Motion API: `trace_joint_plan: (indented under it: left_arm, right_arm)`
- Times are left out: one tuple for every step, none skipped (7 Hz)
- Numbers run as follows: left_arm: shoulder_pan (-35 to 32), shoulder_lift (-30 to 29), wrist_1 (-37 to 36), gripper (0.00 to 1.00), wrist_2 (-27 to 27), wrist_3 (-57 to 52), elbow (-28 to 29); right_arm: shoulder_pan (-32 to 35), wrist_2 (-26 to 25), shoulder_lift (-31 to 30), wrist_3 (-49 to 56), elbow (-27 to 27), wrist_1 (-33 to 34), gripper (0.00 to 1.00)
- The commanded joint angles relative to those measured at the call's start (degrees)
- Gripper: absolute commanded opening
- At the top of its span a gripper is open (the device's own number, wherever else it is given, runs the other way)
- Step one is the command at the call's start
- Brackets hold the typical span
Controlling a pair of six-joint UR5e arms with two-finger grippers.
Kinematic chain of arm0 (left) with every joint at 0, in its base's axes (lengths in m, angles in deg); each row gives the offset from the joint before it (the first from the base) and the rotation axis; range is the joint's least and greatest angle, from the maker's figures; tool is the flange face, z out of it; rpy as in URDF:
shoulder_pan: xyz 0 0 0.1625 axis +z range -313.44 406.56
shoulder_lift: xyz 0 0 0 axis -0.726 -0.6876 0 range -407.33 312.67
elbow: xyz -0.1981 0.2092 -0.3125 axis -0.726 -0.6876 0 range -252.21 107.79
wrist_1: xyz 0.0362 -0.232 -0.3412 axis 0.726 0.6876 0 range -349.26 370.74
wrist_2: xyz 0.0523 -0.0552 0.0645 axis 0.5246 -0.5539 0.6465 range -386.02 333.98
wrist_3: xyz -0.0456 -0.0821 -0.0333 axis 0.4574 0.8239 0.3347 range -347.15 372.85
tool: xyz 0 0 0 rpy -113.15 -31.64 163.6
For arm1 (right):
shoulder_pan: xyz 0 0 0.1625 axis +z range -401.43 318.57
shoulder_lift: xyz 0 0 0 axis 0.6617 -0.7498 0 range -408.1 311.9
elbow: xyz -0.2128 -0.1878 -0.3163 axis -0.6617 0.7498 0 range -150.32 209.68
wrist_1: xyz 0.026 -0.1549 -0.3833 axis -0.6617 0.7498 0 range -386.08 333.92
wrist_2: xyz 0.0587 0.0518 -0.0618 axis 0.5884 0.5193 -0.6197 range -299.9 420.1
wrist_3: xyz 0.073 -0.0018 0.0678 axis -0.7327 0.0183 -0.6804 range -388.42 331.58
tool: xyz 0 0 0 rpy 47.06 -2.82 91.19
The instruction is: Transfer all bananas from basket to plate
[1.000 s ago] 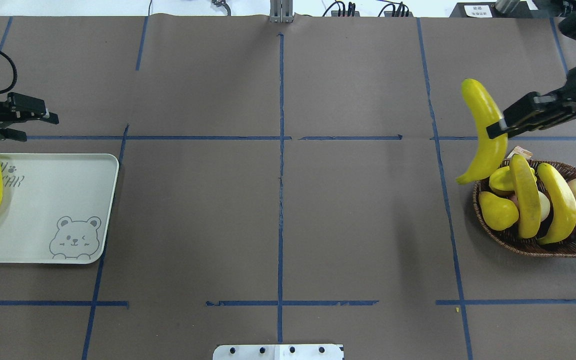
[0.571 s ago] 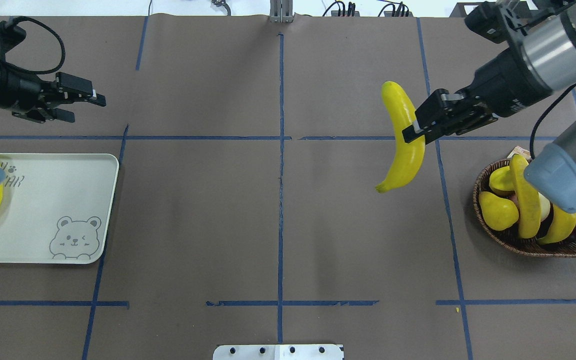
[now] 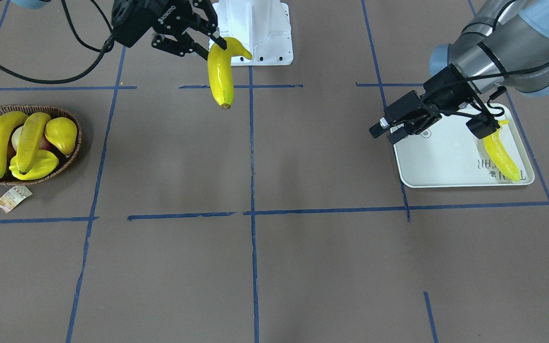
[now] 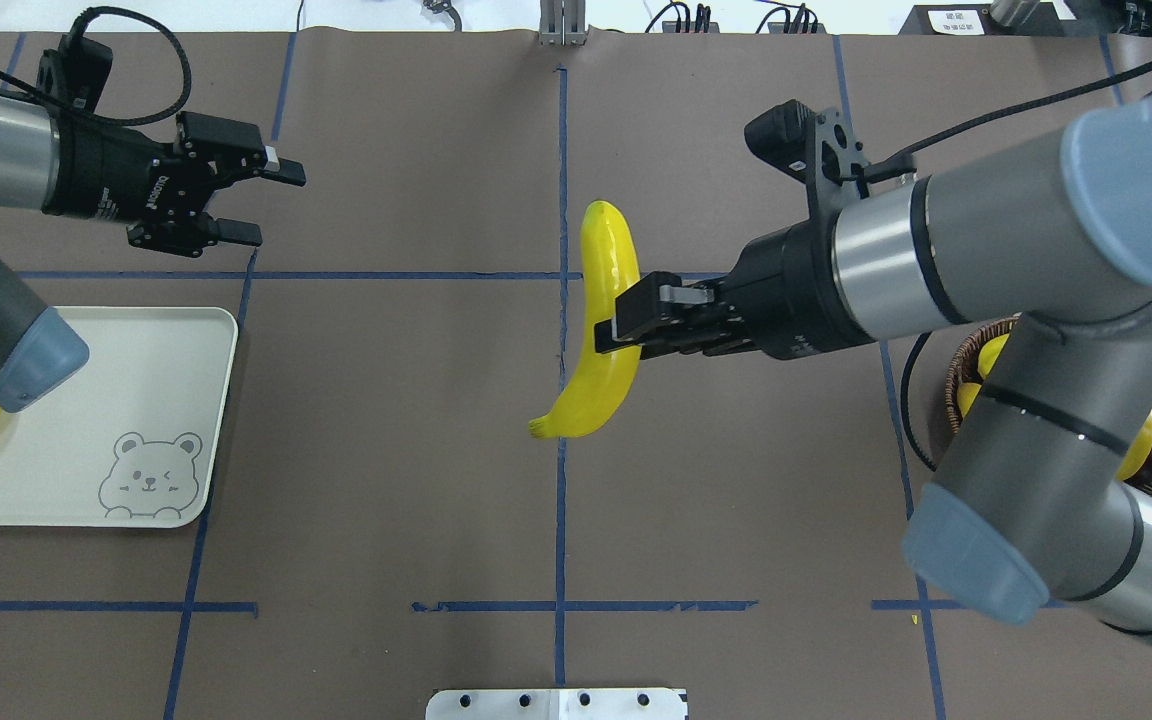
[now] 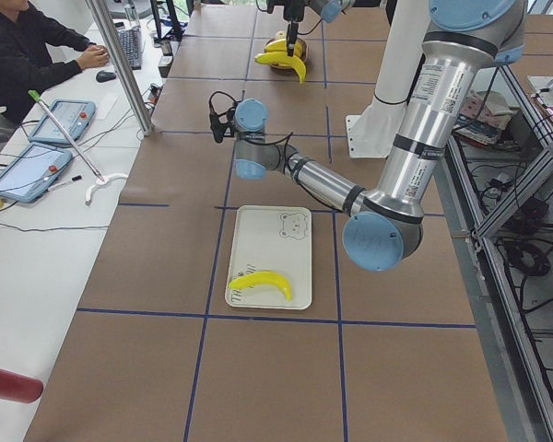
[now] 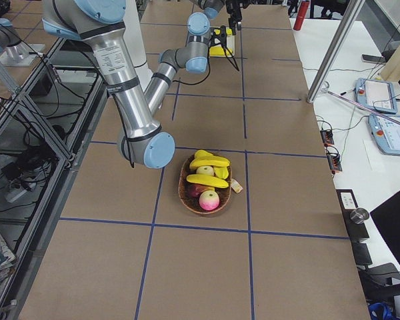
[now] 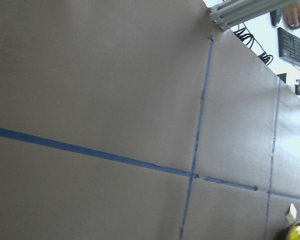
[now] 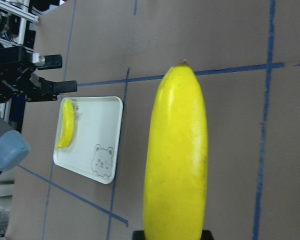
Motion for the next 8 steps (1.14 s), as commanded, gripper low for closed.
trace_joint_plan:
  left_arm:
    - [2.06, -3.10, 6.20, 0.99, -0.08, 8.00, -0.32]
    - [2.60, -3.62, 7.54, 0.99, -0.25, 9.57, -1.62]
    - [5.48, -3.89, 7.21, 0.99, -0.08, 12.02, -4.77]
    - [7.68, -4.85, 6.86, 0.99, 0.09, 13.09, -6.11]
    - [8.66, -5.82, 6.68, 0.99, 0.27, 13.10, -5.95]
    - [10.76, -6.17, 6.59, 0.99, 3.14, 13.02, -6.03]
    - [13.91, -6.70, 6.50, 0.99, 6.83, 12.93, -6.12]
    - [14.73, -6.88, 6.50, 0.99, 7.99, 12.93, -6.12]
  right_arm:
    - [-5.17, -6.77, 1.37, -2.95, 0.14, -4.20, 0.00]
    - [-5.97, -7.56, 1.47, -2.95, 0.40, -4.12, 0.00]
    - [-6.41, -7.74, 1.56, -2.95, 0.67, -4.11, 0.00]
    - [-6.67, -7.74, 2.60, -3.39, 1.63, -3.07, 0.00]
    - [-7.20, -7.74, 3.57, -3.31, 3.38, -3.84, 0.00]
    - [-7.55, -7.92, 3.67, -3.22, 3.22, -4.11, 0.00]
    - [-7.56, -7.92, 4.10, -3.22, 3.22, -4.03, 0.00]
    - [-7.56, -7.92, 4.02, -3.22, 3.13, -4.11, 0.00]
